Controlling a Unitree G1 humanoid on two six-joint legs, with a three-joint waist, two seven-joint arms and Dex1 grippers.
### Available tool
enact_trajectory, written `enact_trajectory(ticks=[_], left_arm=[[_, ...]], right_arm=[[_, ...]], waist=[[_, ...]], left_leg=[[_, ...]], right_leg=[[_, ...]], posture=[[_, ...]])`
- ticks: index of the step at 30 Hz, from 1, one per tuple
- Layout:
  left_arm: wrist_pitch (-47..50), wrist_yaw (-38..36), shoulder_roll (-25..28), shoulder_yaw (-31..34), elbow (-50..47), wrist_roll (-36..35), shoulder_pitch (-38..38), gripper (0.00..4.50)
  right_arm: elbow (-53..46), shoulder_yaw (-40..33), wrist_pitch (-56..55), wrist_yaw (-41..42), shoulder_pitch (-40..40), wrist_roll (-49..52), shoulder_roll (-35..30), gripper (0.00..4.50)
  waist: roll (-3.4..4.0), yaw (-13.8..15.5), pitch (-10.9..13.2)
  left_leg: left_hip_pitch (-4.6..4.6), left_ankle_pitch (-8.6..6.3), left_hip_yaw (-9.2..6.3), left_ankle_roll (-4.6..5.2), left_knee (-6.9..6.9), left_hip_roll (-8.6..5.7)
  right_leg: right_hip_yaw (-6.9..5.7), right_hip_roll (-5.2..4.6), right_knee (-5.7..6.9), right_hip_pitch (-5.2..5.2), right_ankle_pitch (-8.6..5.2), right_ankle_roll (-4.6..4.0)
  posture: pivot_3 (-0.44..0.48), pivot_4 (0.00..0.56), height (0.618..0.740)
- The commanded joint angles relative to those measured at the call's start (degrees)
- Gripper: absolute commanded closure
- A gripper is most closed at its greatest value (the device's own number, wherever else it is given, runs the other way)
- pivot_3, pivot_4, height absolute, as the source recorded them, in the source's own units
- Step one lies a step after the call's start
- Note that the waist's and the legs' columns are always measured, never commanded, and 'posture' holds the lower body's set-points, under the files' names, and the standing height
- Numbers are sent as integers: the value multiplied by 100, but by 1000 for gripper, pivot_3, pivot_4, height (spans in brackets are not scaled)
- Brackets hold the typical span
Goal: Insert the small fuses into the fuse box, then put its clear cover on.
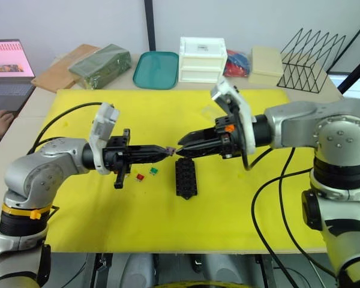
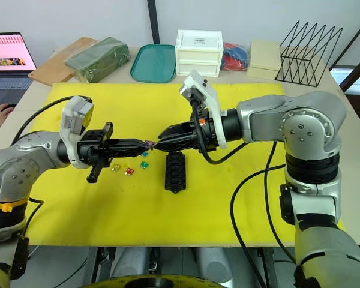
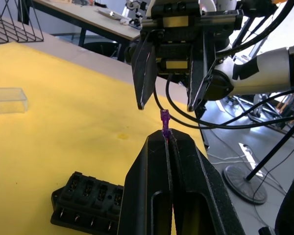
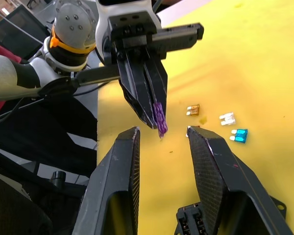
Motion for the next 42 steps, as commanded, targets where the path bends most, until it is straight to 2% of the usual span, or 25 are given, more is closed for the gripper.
enact_trajectory(ticks=[1,10,26,28,30,42], left_arm=[[-141,-78,64,72,-52,18,32,4500],[-202,-109,66,73,-63,54,129,4500],[-202,-35,41,104,-153,37,202,4500],[-194,-8,30,101,-167,27,197,4500],[-194,9,19,94,-161,24,180,4500],[-104,115,-12,87,-205,-68,73,4500]], right_arm=[[-133,-4,-154,-2,-34,25,29,2946],[-81,62,-214,-26,-89,51,94,2946],[-57,214,-312,-36,-117,-9,185,2946],[-67,225,-316,-37,-115,-5,183,3276],[-77,272,-326,-34,-103,-30,173,3792],[-125,343,-337,-60,-56,-68,178,3792]], waist=[[0,0,0],[0,2,0],[0,4,0],[0,1,0],[0,1,0],[0,1,0]], left_leg=[[-2,0,-1,0,0,0],[-58,0,0,0,3,1],[-61,0,1,0,2,2],[-61,0,2,0,2,2],[-60,0,2,0,2,2],[-60,0,2,0,2,2]], right_leg=[[0,0,0,-2,0,0],[0,-2,5,-65,1,1],[0,-2,6,-70,1,0],[0,-3,6,-70,1,0],[1,-3,7,-70,1,0],[1,-2,7,-70,1,0]], posture=[[0,150,740],[0,150,740],[0,150,740],[0,150,740],[0,150,740],[0,150,740]])
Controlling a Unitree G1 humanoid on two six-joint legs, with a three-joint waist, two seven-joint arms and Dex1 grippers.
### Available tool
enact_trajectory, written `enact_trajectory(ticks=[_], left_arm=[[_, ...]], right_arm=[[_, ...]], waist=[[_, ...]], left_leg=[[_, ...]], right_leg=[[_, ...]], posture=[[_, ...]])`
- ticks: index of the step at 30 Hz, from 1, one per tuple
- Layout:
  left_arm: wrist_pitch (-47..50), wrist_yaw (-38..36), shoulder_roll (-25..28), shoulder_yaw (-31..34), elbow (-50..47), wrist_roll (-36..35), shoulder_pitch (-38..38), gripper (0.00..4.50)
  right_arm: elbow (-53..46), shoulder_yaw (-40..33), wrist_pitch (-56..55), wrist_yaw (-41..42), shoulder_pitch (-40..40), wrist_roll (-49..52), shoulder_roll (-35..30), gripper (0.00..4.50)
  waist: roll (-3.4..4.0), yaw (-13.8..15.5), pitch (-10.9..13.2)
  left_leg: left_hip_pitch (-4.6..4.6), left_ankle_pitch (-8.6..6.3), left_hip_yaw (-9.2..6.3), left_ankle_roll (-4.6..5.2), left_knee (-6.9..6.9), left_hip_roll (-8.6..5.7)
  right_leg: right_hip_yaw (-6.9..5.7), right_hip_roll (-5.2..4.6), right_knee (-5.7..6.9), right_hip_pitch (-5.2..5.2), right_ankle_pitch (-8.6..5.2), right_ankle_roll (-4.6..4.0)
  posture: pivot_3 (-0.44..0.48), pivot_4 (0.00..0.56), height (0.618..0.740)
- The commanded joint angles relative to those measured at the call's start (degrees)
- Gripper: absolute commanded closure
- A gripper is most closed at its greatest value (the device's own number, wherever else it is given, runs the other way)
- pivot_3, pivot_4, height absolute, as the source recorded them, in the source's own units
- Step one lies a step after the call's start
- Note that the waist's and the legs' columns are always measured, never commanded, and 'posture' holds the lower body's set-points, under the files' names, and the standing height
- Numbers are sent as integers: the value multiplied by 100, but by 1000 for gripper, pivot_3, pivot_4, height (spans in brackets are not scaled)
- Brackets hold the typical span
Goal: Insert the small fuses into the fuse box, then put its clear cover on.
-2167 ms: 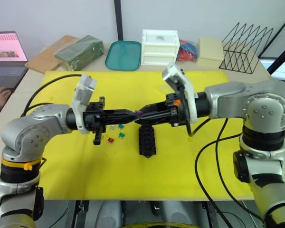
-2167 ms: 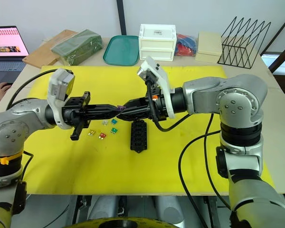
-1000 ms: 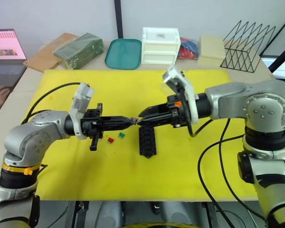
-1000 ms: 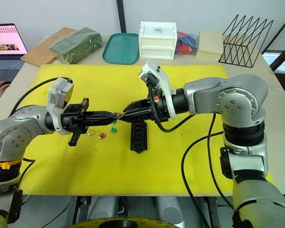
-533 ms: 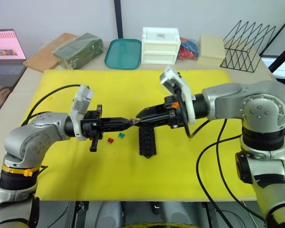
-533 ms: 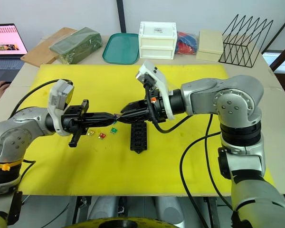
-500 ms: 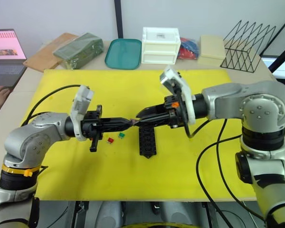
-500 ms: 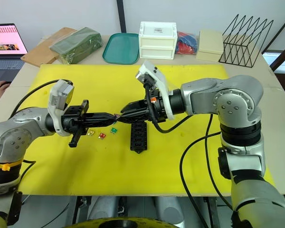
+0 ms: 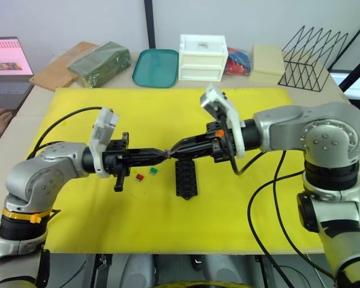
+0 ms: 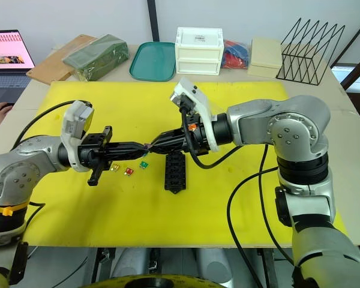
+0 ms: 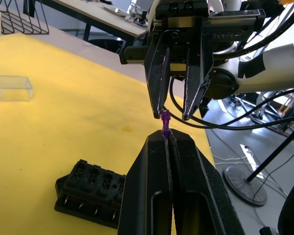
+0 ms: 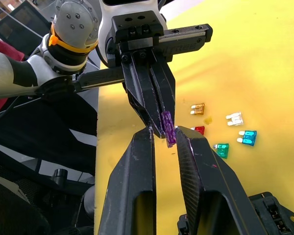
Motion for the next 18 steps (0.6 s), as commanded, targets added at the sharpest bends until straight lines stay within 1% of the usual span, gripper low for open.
enact_trajectory(ticks=[1,12,16,18], left_arm=[[-24,40,-5,87,-187,-150,-143,4500],[-15,86,10,77,-212,-207,-162,4500],[-16,106,15,49,-245,-218,-142,4500],[-7,114,18,36,-272,-224,-120,4500]], right_arm=[[-141,28,-104,23,-53,-9,24,3792],[-156,72,-134,91,-48,-77,-16,3792],[-115,18,-126,82,-83,-49,13,4465],[-102,-3,-121,83,-104,-42,14,4465]], waist=[[0,0,0],[0,0,0],[0,1,0],[0,0,0]], left_leg=[[0,0,0,0,0,0],[0,0,0,0,0,0],[0,0,0,0,0,0],[1,0,0,0,1,-1]], right_leg=[[0,0,0,0,0,0],[0,0,1,0,0,0],[0,0,2,0,0,0],[0,0,2,0,0,0]], posture=[[0,150,740],[0,150,740],[0,150,740],[0,150,740]])
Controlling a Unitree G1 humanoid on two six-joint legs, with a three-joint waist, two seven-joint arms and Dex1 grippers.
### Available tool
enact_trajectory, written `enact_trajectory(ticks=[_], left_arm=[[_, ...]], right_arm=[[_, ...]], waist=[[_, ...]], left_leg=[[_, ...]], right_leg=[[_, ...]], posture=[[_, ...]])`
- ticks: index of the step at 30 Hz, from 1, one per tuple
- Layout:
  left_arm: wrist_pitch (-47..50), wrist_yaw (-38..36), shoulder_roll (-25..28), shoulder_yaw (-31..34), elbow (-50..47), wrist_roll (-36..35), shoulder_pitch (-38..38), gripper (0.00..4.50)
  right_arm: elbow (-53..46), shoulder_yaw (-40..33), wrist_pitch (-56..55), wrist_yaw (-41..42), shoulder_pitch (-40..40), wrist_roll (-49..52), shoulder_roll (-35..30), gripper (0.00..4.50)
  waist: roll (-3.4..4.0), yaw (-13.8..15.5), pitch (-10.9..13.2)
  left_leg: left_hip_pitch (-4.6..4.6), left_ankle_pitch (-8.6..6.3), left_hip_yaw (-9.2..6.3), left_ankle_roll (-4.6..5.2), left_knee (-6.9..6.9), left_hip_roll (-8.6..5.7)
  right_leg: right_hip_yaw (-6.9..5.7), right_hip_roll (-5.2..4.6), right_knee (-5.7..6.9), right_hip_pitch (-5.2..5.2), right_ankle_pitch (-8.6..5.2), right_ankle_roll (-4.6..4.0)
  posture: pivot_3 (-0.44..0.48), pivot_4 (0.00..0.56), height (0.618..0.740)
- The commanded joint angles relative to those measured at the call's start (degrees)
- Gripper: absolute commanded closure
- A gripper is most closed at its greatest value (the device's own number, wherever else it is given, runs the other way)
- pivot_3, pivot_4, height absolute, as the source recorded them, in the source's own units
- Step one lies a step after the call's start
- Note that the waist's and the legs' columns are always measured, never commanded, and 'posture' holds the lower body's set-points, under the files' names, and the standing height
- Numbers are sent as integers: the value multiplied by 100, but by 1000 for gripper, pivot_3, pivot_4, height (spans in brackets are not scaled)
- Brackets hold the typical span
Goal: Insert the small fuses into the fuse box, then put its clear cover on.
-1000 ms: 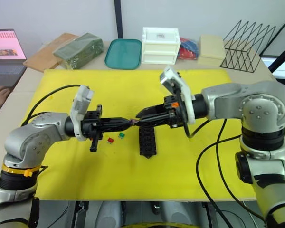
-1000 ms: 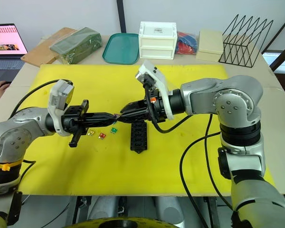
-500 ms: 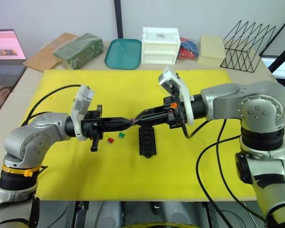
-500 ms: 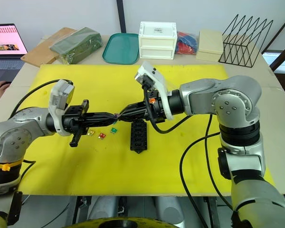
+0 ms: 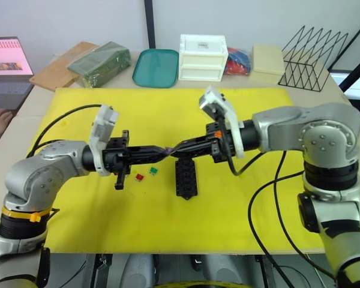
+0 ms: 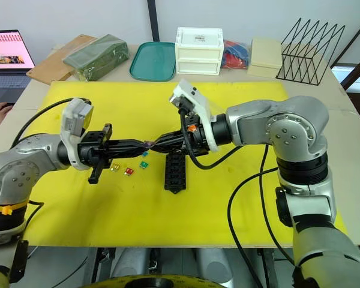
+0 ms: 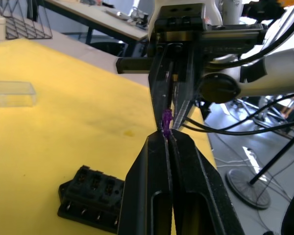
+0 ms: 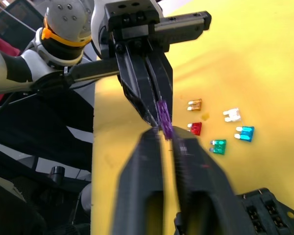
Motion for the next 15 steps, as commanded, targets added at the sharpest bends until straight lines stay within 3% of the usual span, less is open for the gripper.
enact_trajectory(ticks=[1,15], left_arm=[[-24,-4,12,18,-261,-99,-29,4500],[149,61,108,-60,-125,-28,-54,4500]], right_arm=[[-100,-97,-92,49,-112,79,46,4465],[-95,-79,-124,119,-141,37,0,4465]], waist=[[0,0,0],[0,0,0]], left_leg=[[0,0,0,0,0,0],[0,0,0,0,0,0]], right_leg=[[0,0,0,0,0,0],[0,0,0,0,0,0]], posture=[[0,150,740],[0,150,740]])
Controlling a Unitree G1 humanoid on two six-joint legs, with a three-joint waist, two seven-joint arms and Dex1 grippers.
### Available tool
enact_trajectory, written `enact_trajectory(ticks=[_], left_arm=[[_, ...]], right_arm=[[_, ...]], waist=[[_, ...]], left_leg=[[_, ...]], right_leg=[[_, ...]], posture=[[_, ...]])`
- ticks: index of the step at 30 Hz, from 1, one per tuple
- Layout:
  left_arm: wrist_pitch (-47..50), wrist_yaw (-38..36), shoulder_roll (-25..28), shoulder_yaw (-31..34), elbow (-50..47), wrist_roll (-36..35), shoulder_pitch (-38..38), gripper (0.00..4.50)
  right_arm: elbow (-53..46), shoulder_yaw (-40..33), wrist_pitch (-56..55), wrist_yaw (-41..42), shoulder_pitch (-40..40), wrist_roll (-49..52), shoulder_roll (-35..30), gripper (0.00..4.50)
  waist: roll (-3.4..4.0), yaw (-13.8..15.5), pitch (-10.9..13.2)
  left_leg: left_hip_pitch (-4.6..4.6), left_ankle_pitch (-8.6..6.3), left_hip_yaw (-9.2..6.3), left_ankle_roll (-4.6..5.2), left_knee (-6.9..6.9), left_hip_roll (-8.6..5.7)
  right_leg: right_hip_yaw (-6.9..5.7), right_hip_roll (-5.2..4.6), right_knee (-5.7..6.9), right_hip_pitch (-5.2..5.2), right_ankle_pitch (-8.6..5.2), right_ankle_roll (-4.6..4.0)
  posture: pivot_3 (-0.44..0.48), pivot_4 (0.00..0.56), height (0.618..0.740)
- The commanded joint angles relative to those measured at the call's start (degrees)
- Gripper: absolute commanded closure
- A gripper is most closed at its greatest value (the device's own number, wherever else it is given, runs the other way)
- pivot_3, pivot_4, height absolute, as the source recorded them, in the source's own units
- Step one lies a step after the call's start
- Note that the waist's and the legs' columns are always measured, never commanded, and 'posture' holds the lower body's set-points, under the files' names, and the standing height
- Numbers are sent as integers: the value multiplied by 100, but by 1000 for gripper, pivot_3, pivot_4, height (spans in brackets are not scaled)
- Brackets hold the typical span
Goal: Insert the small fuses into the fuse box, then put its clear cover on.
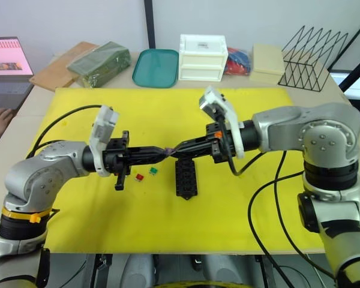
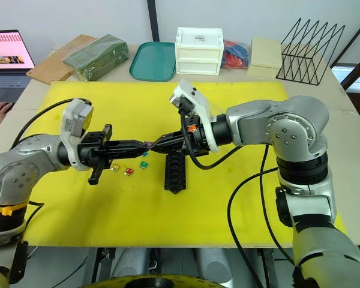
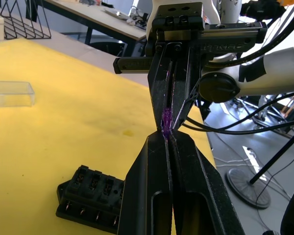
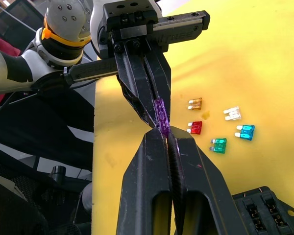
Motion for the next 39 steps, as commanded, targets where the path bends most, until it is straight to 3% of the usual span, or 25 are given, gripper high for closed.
enact_trajectory(ticks=[1,5,10,15,25,39], left_arm=[[180,87,116,-73,-74,-11,-118,4500],[246,130,311,-322,-80,319,-237,3542],[-434,-395,690,-916,-217,1125,89,1734],[-1105,-704,678,-1379,-140,1759,373,17],[-2120,-940,430,-1889,141,2668,479,17],[-2245,-924,309,-1832,167,2830,543,17]], right_arm=[[-131,-58,-153,93,-133,21,-23,4465],[-431,233,-374,269,17,-248,-327,4500],[-1042,841,-1113,738,436,-844,-965,4500],[-1373,1278,-1825,964,875,-1468,-1279,4500],[-1559,1814,-2774,1248,1641,-2540,-1670,4500],[-1405,1888,-3039,1382,1898,-3044,-1543,4500]], waist=[[0,1,0],[0,3,0],[0,0,0],[0,10,0],[-1,13,0],[-1,13,-1]], left_leg=[[0,0,0,0,0,0],[1,0,0,0,0,-2],[-1,0,1,0,-1,-3],[1,0,4,0,0,-3],[2,0,8,0,2,-4],[4,0,7,0,3,-3]], right_leg=[[0,0,0,0,0,0],[0,0,0,1,0,0],[-1,0,-2,-2,0,0],[0,2,0,-3,-1,0],[-1,4,-1,-2,-1,0],[-1,6,2,0,-1,0]], posture=[[0,150,740],[0,150,740],[0,150,740],[0,150,740],[0,150,740],[0,150,740]])
